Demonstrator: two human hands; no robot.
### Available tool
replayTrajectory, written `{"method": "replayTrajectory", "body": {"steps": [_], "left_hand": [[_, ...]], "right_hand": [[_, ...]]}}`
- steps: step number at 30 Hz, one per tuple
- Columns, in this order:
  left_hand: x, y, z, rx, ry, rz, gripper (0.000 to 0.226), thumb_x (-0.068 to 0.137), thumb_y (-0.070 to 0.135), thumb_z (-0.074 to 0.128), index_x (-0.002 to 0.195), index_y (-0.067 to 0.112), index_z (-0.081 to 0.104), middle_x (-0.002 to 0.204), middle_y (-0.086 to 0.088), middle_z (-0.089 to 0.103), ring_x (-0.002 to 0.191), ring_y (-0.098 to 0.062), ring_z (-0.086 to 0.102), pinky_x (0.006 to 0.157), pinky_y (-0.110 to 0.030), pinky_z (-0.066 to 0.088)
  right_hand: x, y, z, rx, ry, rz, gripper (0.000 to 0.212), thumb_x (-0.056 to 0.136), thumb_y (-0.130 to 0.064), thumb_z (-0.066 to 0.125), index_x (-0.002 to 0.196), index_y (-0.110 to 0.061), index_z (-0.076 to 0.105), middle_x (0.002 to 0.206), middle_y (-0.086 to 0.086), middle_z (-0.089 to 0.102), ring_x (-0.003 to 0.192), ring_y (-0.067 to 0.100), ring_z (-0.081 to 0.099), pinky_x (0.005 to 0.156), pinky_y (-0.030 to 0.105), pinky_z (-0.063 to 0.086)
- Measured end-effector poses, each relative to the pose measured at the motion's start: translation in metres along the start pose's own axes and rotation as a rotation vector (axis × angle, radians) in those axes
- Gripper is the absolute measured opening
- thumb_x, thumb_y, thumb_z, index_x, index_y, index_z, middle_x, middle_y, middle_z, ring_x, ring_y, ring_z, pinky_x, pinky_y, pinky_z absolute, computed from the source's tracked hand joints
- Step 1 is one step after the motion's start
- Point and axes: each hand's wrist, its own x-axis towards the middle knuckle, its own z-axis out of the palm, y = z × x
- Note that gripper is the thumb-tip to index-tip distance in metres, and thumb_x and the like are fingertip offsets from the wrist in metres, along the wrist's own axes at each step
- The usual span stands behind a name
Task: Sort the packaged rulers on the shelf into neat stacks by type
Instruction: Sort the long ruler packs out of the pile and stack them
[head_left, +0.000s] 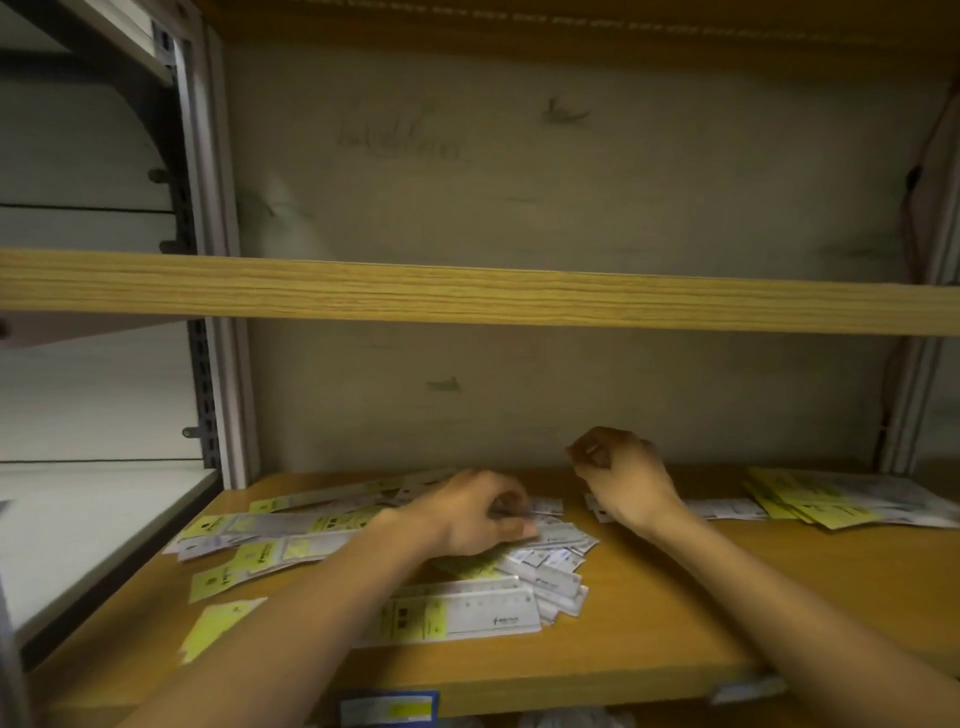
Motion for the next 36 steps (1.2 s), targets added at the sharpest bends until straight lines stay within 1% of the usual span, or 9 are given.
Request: {"method": "replayTrajectory", "body": {"steps": [2,5,8,11,14,22,26,31,36], "left_hand": [[0.005,0.004,0.005,-0.029,-0.059,-0.016,0.043,0.085,0.047,0.066,0.120,0.022,0.061,0.121,0.006,0.064,0.110,-0.009,0.058,0.096,-0.028,0.047],[0.010,0.008,0.011,-0.041,-0.089,-0.039,0.043,0.084,0.045,0.069,0.120,0.021,0.062,0.116,0.005,0.065,0.106,-0.011,0.059,0.095,-0.031,0.048],[0.012,0.011,0.012,-0.052,-0.064,-0.057,0.043,0.082,0.043,0.071,0.118,0.021,0.063,0.112,0.005,0.065,0.101,-0.011,0.060,0.091,-0.030,0.050],[0.009,0.014,0.011,-0.025,-0.032,-0.064,0.045,0.081,0.041,0.073,0.119,0.021,0.062,0.112,0.003,0.064,0.099,-0.012,0.060,0.086,-0.027,0.051],[0.006,0.015,0.008,-0.001,0.008,-0.076,0.047,0.080,0.043,0.073,0.120,0.024,0.059,0.112,0.003,0.062,0.099,-0.013,0.058,0.086,-0.031,0.051],[0.007,0.014,0.012,0.038,0.137,-0.041,0.047,0.079,0.038,0.071,0.122,0.022,0.059,0.115,0.001,0.060,0.098,-0.014,0.056,0.085,-0.028,0.049],[0.010,0.018,0.017,0.051,0.100,-0.025,0.041,0.086,0.030,0.068,0.125,0.019,0.059,0.115,-0.001,0.063,0.099,-0.014,0.058,0.084,-0.025,0.048],[0.013,0.020,0.021,0.010,0.023,-0.063,0.052,0.083,0.044,0.070,0.127,0.019,0.057,0.122,-0.001,0.062,0.106,-0.015,0.058,0.089,-0.026,0.047],[0.013,0.022,0.021,-0.006,0.010,-0.064,0.049,0.080,0.044,0.073,0.122,0.023,0.059,0.107,0.001,0.065,0.096,-0.015,0.060,0.086,-0.033,0.052]], "right_hand": [[0.004,0.003,-0.001,-0.015,-0.005,-0.004,0.013,0.093,-0.041,0.057,0.083,-0.032,0.060,0.082,-0.003,0.071,0.073,0.018,0.068,0.072,0.031,0.055],[0.010,0.008,0.000,-0.025,-0.039,0.000,0.014,0.094,-0.041,0.056,0.086,-0.030,0.061,0.078,-0.006,0.070,0.069,0.017,0.069,0.068,0.027,0.053],[0.015,0.013,0.004,-0.050,-0.035,-0.004,0.015,0.094,-0.041,0.056,0.082,-0.032,0.058,0.078,-0.008,0.065,0.075,0.015,0.067,0.066,0.026,0.048],[0.018,0.016,0.008,-0.036,-0.045,-0.001,0.017,0.094,-0.042,0.055,0.080,-0.032,0.058,0.078,-0.008,0.066,0.066,0.016,0.068,0.066,0.027,0.052],[0.020,0.016,0.010,-0.020,-0.075,-0.011,0.018,0.094,-0.044,0.054,0.081,-0.032,0.058,0.081,-0.006,0.068,0.063,0.017,0.069,0.068,0.031,0.055],[0.024,0.016,0.008,0.004,-0.077,-0.039,0.015,0.094,-0.041,0.056,0.081,-0.033,0.058,0.094,-0.004,0.070,0.088,0.016,0.064,0.079,0.033,0.053],[0.024,0.021,0.005,-0.003,-0.076,-0.018,0.015,0.094,-0.042,0.055,0.082,-0.033,0.059,0.090,-0.004,0.071,0.085,0.016,0.066,0.079,0.034,0.054],[0.021,0.024,0.005,-0.011,-0.071,-0.013,0.016,0.094,-0.042,0.054,0.083,-0.032,0.059,0.093,-0.002,0.071,0.088,0.018,0.065,0.079,0.035,0.054],[0.020,0.026,0.004,-0.030,-0.059,-0.002,0.017,0.094,-0.040,0.053,0.081,-0.031,0.059,0.088,-0.001,0.072,0.080,0.017,0.066,0.076,0.032,0.053]]}}
